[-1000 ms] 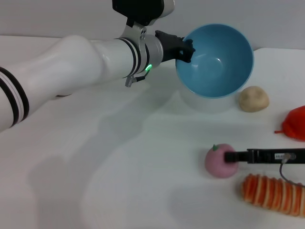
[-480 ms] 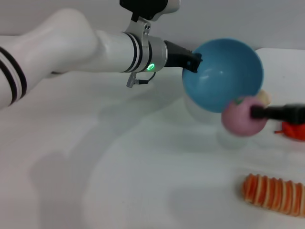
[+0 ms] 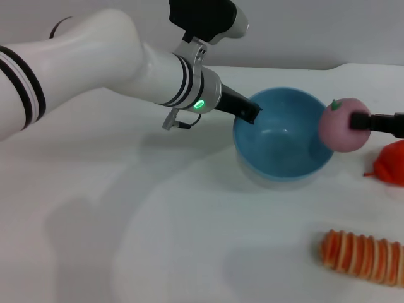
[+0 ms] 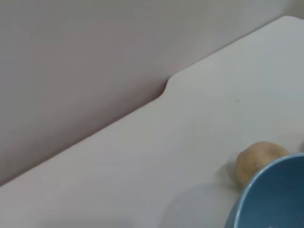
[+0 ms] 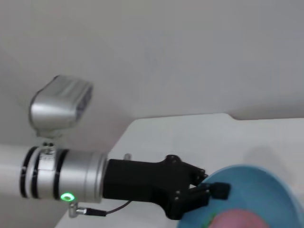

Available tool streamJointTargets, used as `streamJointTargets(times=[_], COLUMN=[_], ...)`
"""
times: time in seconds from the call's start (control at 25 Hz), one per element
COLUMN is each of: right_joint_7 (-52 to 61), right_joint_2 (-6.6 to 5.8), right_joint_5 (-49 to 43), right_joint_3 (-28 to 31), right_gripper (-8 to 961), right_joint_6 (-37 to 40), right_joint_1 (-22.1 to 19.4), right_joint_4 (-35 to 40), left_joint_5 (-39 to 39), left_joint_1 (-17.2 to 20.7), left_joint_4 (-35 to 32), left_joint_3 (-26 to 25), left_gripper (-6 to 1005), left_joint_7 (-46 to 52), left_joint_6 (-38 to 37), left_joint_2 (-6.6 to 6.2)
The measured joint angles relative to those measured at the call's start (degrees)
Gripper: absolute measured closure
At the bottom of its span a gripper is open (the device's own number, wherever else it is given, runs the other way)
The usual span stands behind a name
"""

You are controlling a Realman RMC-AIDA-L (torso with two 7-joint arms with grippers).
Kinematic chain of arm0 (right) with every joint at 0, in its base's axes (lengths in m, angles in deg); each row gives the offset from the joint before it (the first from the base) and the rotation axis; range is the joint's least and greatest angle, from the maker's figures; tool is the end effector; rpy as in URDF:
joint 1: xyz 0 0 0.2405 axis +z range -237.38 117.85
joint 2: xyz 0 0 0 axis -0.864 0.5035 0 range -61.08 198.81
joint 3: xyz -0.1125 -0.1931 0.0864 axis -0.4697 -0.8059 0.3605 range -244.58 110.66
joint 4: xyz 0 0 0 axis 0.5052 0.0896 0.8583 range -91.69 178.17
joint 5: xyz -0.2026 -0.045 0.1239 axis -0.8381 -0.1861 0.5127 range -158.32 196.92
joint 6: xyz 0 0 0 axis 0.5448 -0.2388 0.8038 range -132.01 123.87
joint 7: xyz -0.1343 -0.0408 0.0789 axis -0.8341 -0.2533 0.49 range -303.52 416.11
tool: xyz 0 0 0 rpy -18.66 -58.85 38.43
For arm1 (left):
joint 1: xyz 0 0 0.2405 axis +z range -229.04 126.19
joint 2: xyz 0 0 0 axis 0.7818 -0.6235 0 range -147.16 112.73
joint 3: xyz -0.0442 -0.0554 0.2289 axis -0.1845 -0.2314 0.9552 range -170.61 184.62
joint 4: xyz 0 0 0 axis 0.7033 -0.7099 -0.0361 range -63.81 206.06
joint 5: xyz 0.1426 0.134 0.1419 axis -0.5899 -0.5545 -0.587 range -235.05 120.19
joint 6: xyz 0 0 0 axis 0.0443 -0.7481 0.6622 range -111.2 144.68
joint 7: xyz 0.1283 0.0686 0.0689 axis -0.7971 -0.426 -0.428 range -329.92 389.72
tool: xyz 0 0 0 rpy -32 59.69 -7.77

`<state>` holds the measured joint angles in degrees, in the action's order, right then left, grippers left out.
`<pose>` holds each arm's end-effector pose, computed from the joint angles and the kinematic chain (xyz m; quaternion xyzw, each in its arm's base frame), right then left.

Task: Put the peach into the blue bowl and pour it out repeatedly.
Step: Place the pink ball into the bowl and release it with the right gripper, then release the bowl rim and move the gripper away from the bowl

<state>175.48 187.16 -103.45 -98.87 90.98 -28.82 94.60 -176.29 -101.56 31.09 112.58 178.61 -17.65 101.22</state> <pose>0.2606 0.3659 0.0570 -0.8480 0.4627 0.2350 0.1077 -0.1354 0.4404 -0.1399 -0.9171 -0.3140 -0.0039 0.2455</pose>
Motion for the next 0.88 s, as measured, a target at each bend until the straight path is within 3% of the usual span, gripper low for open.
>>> streamJointTargets(times=[0.48, 0.72, 0.88], right_joint_7=[-10.31, -13.18, -13.23], right_joint_2=[-0.04, 0.06, 0.13], right_joint_5=[5.19, 5.88, 6.04], right_joint_3=[0.01, -0.17, 0.00], right_gripper=[888, 670, 593], right_joint_6=[-8.53, -9.38, -9.42], right_joint_1=[1.87, 2.14, 2.11], right_joint_4=[-11.67, -12.67, -12.76], left_joint_5=[1.65, 2.88, 3.39], left_joint_1=[0.42, 0.94, 1.14], left_joint_4=[-0.09, 0.04, -0.01], left_joint_3=[2.96, 3.66, 3.68], left_gripper=[1000, 999, 1000], left_joint_7=[0.73, 0.77, 0.79], left_joint_6=[0.78, 1.03, 1.56], left_joint_2=[0.56, 0.57, 0.56])
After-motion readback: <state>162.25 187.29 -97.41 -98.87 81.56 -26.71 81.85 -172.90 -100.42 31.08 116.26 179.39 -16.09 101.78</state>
